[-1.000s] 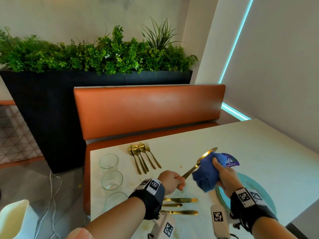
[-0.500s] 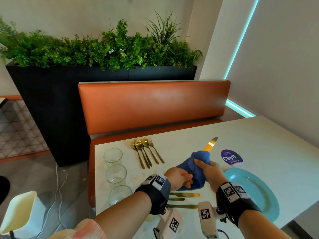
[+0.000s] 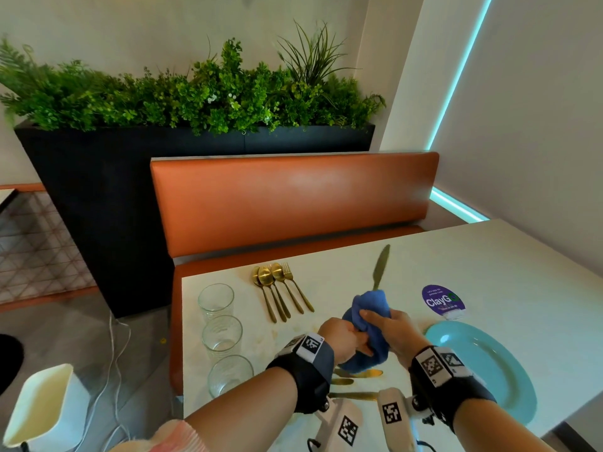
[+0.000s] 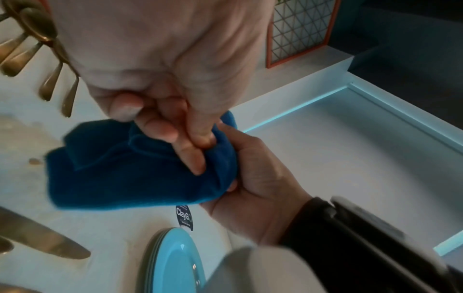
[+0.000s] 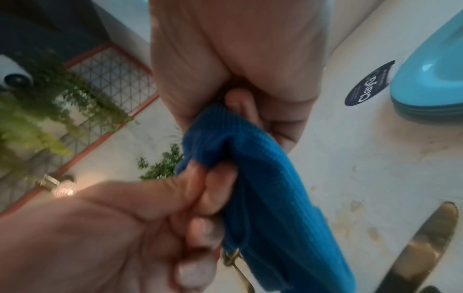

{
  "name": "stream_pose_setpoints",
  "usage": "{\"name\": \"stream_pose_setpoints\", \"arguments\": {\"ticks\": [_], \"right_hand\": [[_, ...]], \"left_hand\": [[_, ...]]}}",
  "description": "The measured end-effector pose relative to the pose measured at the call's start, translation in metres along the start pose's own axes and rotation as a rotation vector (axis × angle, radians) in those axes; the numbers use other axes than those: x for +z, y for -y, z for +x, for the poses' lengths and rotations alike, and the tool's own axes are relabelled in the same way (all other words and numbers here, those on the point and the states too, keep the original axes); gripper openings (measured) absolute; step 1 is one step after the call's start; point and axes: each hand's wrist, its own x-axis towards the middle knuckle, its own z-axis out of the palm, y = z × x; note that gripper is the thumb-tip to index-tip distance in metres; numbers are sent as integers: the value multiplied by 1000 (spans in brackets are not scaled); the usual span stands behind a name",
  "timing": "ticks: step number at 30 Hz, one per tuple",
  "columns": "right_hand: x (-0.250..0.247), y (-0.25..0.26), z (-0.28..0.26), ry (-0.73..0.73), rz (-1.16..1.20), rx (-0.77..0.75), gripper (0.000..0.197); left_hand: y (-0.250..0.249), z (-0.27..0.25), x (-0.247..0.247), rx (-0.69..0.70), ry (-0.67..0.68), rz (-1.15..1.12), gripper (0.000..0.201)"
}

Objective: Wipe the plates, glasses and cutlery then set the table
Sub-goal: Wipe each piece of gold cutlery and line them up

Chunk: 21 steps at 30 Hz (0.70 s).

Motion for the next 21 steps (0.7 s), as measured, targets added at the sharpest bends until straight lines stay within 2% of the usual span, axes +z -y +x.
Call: {"name": "stream_pose_setpoints", "arguments": {"ticks": [2, 6, 9, 10, 13, 19, 21], "right_hand": [[0, -2, 1, 22, -74, -27, 20], [-11, -7, 9, 71, -268, -57, 20], [-19, -9, 18, 101, -333, -45, 14], [-21, -9, 22, 114, -343, -40, 14], [-25, -8, 35, 157, -397, -45, 15], [-18, 4, 63, 308, -451, -61, 14], [-15, 6, 76, 339, -461, -55, 11]], "left_hand": [[-2, 3, 1, -20, 6, 78, 34], [8, 11, 1, 7, 103, 116, 32], [8, 25, -13, -26, 34, 116, 16], [7, 31, -20, -30, -22, 102, 19], [1, 49, -33, -27, -158, 5, 25], [-14, 89, -27, -74, -136, -254, 24], [-17, 102, -24, -135, -119, -317, 20]]}}
